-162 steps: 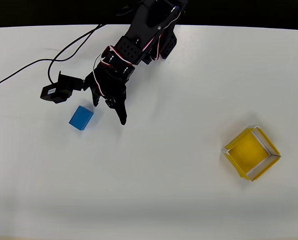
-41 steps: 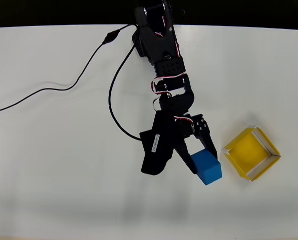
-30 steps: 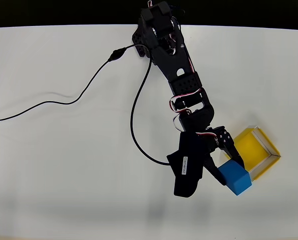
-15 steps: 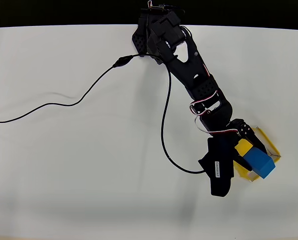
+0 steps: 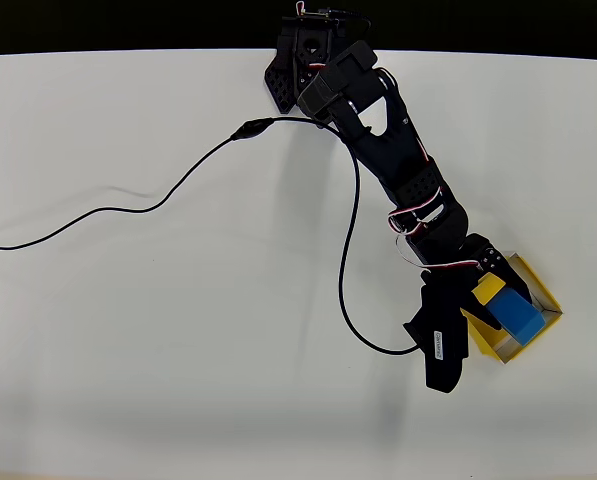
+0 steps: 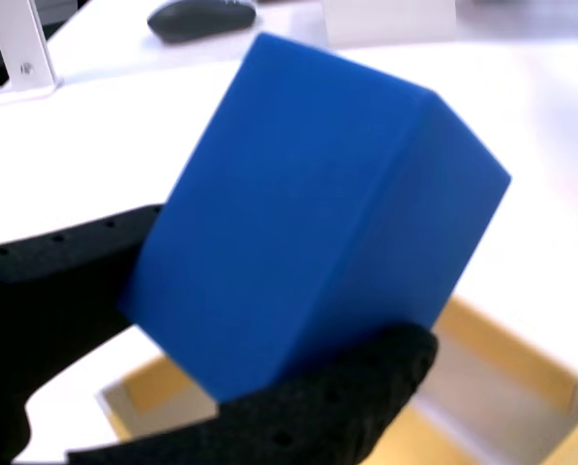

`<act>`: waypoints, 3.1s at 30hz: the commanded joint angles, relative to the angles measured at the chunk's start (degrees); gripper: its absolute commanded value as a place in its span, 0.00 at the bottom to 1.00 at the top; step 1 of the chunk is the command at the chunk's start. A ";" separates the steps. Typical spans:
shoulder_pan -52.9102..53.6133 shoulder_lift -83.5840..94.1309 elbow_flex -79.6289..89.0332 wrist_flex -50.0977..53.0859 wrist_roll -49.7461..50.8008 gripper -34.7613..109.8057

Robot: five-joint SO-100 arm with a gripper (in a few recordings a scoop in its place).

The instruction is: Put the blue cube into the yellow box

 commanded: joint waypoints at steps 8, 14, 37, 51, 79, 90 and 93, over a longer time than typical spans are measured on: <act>-0.97 -0.44 -8.88 -1.14 2.02 0.41; -1.58 -2.37 -8.61 -1.85 2.29 0.45; 14.68 19.42 -16.70 29.36 -4.83 0.34; 39.90 42.54 17.14 33.84 -6.86 0.26; 44.03 98.26 60.56 77.70 -7.12 0.24; 42.71 110.57 60.56 102.57 -5.98 0.24; 42.54 110.57 60.56 102.39 -3.52 0.25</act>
